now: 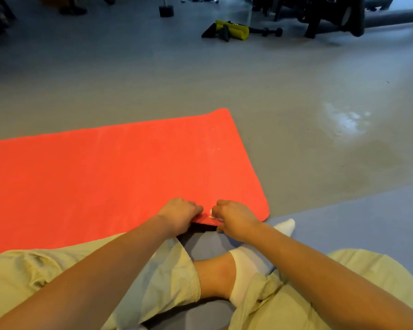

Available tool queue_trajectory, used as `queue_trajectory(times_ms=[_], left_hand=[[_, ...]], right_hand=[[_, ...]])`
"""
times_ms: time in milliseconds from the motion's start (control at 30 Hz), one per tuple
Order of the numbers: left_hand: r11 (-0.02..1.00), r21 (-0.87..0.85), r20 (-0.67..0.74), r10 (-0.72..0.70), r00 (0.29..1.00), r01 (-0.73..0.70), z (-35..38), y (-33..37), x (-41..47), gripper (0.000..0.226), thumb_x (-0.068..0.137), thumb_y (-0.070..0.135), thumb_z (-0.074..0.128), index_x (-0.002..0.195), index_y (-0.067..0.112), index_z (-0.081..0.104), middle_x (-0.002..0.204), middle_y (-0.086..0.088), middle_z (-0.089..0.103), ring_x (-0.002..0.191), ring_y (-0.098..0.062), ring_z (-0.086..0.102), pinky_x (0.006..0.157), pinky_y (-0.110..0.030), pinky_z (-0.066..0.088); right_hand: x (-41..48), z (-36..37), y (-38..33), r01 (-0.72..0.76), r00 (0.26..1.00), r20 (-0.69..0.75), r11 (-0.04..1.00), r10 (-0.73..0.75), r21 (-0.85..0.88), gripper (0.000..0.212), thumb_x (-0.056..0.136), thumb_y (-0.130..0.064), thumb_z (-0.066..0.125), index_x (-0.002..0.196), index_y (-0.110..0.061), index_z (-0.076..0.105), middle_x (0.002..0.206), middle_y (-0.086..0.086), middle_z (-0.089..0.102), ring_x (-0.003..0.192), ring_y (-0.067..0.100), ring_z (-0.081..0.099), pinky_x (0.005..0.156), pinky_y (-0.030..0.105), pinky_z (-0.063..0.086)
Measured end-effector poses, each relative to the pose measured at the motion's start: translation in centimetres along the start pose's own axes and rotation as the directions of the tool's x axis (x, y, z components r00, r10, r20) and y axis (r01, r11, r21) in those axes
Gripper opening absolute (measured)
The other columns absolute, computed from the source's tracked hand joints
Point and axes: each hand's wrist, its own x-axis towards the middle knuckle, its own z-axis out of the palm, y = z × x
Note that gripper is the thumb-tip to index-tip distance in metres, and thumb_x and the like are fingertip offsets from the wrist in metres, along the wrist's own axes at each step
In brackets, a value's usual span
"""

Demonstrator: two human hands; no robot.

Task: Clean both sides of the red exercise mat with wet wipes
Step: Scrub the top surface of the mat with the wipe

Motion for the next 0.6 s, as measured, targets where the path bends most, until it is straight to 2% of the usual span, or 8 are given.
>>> queue_trajectory(times_ms=[167,233,300,367,433,500,600], left_hand=[[0.993,-0.091,0.045,-0.071,0.996,0.075,2.1,-2.0,-2.1,0.026,0.09,0.022,0.061,0.115,0.024,0.055,0.11,-0.003,0.066,0.103,-0.032,0.064,0.073,-0.037,0.044],[0.971,-0.204,0.043,-0.119,0.992,0.126,2.7,-2.0,-1.9,0.028,0.09,0.04,0.066,0.115,0.026,0.06,0.11,-0.002,0.06,0.105,-0.028,0.062,0.079,-0.037,0.049],[0.929,-0.319,0.069,-0.176,0.982,0.189,2.8,-2.2,-1.1,0.04,0.085,0.06,0.07,0.109,0.028,0.068,0.117,0.0,0.052,0.112,-0.023,0.058,0.09,-0.035,0.05],[0.912,-0.348,0.103,-0.194,0.976,0.218,2.5,-2.3,-0.1,0.039,0.083,0.06,0.075,0.103,0.027,0.071,0.135,0.002,0.049,0.125,-0.022,0.052,0.1,-0.032,0.046],[0.918,-0.321,0.113,-0.207,0.972,0.233,2.3,-2.0,1.0,0.036,0.08,0.051,0.082,0.102,0.026,0.068,0.141,0.002,0.047,0.129,-0.026,0.049,0.1,-0.033,0.045],[0.921,-0.285,0.102,-0.245,0.964,0.265,2.4,-1.5,1.8,0.052,0.072,0.049,0.09,0.107,0.023,0.063,0.132,0.0,0.048,0.124,-0.028,0.049,0.094,-0.036,0.047],[0.915,-0.248,0.083,-0.308,0.948,0.319,2.2,-1.0,2.8,0.099,0.059,0.045,0.098,0.14,0.022,0.047,0.139,-0.004,0.042,0.131,-0.03,0.043,0.099,-0.043,0.048]], right_hand=[[1.4,2.0,-2.8,0.046,0.999,0.01,0.999,-0.046,-0.009,0.033,0.082,-0.03,0.077,0.11,-0.019,0.064,0.107,0.002,0.056,0.099,0.029,0.059,0.07,0.037,0.044],[1.6,1.7,-2.4,0.04,0.998,0.041,0.999,-0.041,0.013,0.033,0.082,-0.036,0.076,0.111,-0.022,0.066,0.108,0.0,0.057,0.099,0.026,0.059,0.071,0.036,0.045],[1.7,1.0,-1.7,0.033,0.995,0.089,0.996,-0.039,0.078,0.027,0.085,-0.039,0.074,0.107,-0.024,0.071,0.108,-0.003,0.06,0.099,0.024,0.06,0.07,0.033,0.042],[1.8,0.7,-1.3,0.035,0.995,0.092,0.993,-0.046,0.114,0.015,0.088,-0.028,0.071,0.101,-0.024,0.075,0.107,-0.005,0.065,0.099,0.021,0.062,0.071,0.029,0.04],[1.6,1.2,-1.2,0.05,0.996,0.066,0.995,-0.056,0.085,0.018,0.088,-0.016,0.068,0.101,-0.025,0.076,0.106,-0.005,0.066,0.099,0.021,0.063,0.07,0.027,0.038],[1.4,2.0,-1.2,0.069,0.997,0.045,0.997,-0.07,0.024,0.023,0.088,-0.012,0.066,0.103,-0.027,0.075,0.107,-0.004,0.064,0.099,0.023,0.063,0.068,0.028,0.036],[2.0,2.1,-0.8,0.068,0.997,0.016,0.997,-0.069,0.025,0.02,0.089,-0.018,0.065,0.104,-0.028,0.075,0.108,-0.004,0.066,0.1,0.023,0.062,0.069,0.03,0.038]])
